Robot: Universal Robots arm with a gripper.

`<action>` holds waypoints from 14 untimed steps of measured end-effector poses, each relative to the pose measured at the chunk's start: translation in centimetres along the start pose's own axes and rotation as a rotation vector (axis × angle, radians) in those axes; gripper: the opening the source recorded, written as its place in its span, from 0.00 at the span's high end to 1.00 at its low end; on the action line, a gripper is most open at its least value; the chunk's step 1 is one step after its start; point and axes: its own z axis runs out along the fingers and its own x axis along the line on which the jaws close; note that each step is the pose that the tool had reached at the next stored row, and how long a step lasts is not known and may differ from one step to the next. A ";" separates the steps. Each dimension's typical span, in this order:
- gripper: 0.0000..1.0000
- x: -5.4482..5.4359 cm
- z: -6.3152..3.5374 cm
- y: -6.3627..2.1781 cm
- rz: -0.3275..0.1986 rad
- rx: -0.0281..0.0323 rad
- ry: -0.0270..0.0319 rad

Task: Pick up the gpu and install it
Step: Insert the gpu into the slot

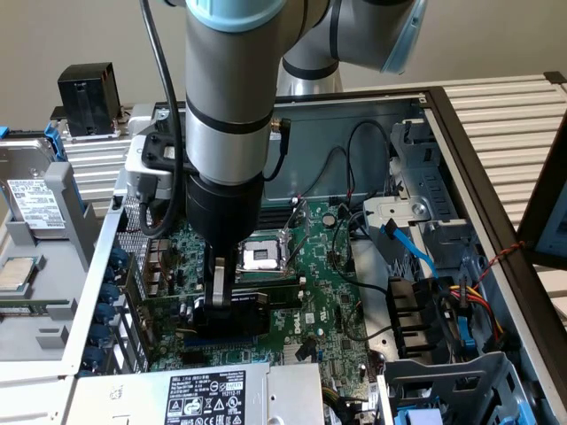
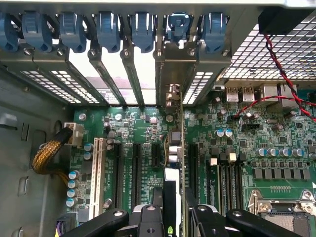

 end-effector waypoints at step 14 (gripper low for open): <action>0.73 0.0 0.12 0.12 -0.003 0.0000 0.0005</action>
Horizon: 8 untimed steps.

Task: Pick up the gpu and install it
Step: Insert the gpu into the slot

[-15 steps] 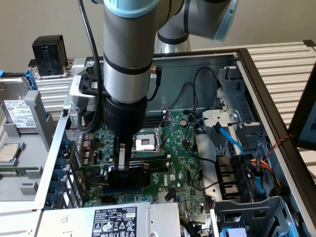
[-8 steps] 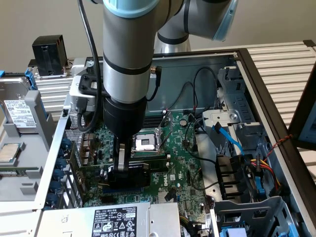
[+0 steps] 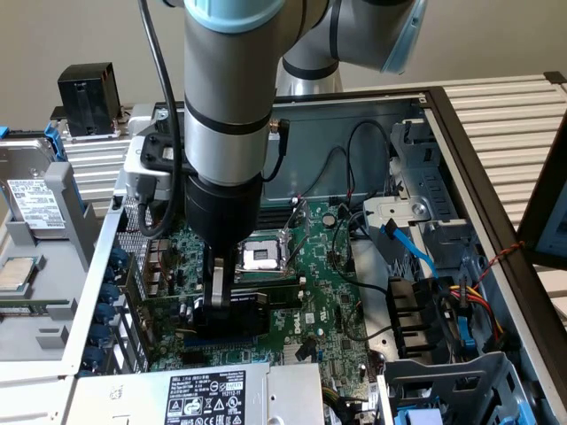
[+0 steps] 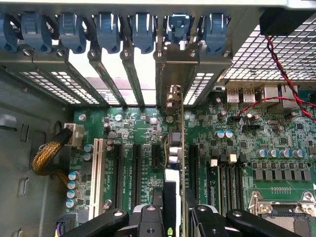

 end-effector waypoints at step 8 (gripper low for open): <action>0.73 0.0 0.01 0.02 -0.007 0.0000 0.0024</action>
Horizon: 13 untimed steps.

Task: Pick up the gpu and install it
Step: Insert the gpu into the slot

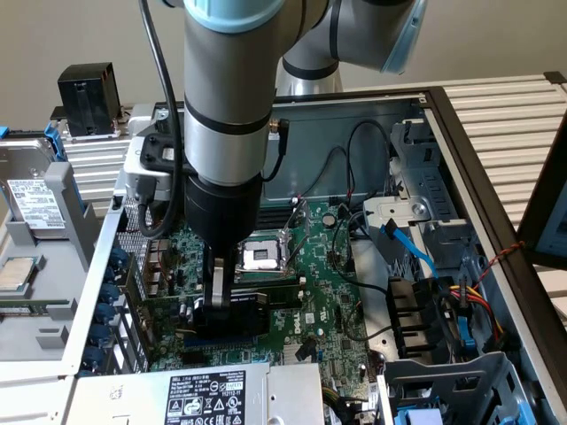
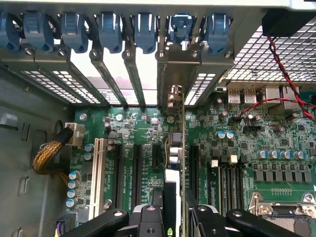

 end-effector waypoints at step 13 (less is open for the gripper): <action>0.65 0.0 0.00 0.00 0.001 0.0003 0.0072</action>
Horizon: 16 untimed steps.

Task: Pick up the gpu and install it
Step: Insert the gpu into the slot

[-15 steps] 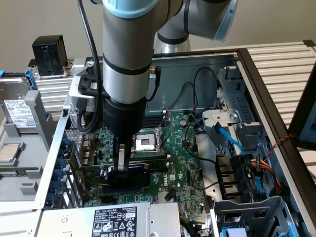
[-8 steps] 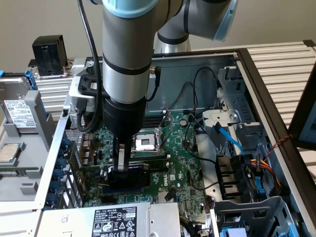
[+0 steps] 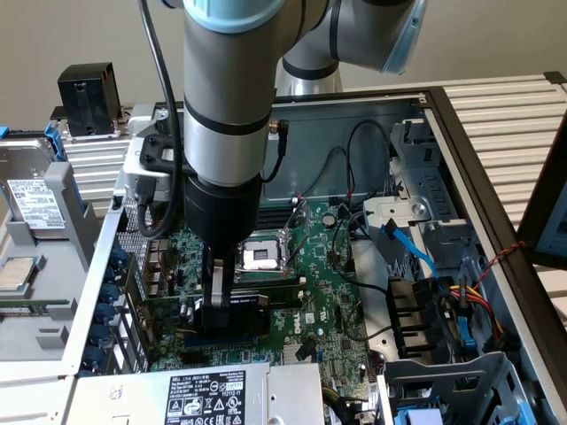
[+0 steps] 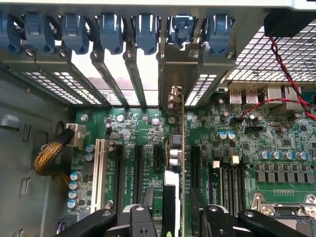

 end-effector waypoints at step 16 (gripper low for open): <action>0.58 0.0 -3.57 0.79 0.003 0.0006 0.0175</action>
